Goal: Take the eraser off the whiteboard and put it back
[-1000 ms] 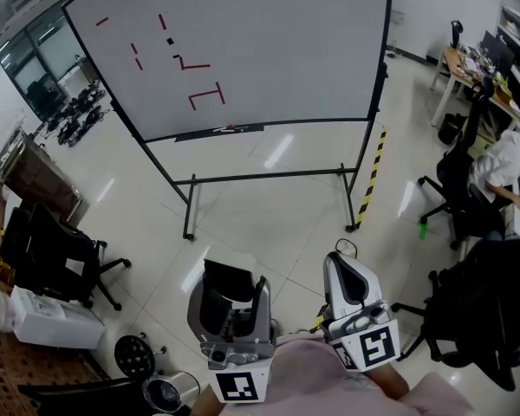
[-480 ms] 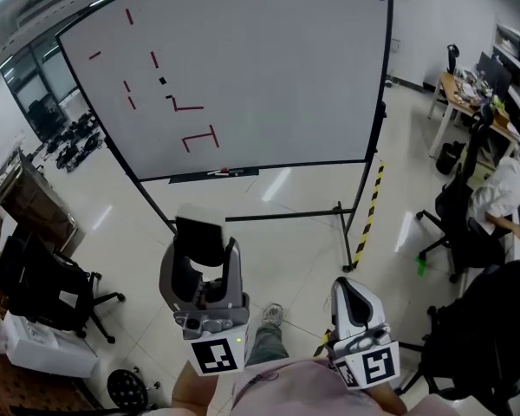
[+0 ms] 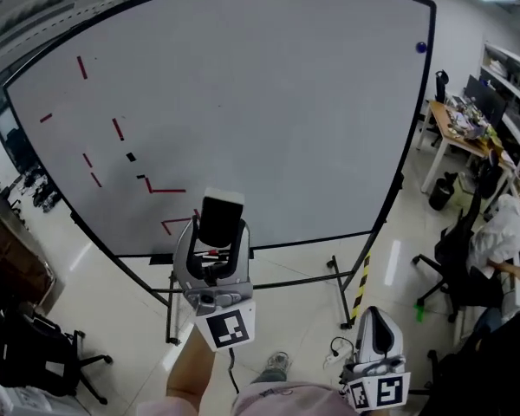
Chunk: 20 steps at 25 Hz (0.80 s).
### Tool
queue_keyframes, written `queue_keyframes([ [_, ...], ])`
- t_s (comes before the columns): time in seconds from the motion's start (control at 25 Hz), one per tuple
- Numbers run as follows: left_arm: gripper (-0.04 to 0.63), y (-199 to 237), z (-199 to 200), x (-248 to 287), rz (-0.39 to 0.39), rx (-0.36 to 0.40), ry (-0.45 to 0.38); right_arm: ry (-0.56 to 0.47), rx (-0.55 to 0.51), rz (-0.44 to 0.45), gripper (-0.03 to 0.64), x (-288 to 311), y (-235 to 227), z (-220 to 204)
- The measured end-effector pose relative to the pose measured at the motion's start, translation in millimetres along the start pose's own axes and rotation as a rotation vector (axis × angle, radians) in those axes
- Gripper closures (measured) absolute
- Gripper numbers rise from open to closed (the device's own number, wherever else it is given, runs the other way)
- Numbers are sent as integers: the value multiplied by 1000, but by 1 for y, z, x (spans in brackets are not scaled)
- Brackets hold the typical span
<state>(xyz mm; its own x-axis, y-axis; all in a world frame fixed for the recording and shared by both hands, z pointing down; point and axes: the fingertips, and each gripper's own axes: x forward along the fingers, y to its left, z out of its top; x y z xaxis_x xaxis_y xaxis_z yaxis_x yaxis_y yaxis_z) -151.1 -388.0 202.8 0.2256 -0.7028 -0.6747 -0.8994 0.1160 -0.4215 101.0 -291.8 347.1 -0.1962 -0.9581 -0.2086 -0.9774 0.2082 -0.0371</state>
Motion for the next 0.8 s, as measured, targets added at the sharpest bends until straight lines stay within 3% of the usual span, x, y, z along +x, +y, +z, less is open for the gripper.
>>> queue_keyframes([
  [0.16, 312, -6, -88, 69, 17, 44, 35, 58, -29, -76, 617, 64, -16, -17],
  [0.36, 311, -23, -176, 120, -6, 100, 138, 126, -40, -103, 617, 115, -22, -39],
  [0.56, 311, -41, -219, 140, -30, 143, 174, 147, -46, -108, 617, 143, -29, -52],
  [0.8, 316, -43, -227, 143, -20, 167, 136, 157, -50, -102, 617, 161, -28, -60],
])
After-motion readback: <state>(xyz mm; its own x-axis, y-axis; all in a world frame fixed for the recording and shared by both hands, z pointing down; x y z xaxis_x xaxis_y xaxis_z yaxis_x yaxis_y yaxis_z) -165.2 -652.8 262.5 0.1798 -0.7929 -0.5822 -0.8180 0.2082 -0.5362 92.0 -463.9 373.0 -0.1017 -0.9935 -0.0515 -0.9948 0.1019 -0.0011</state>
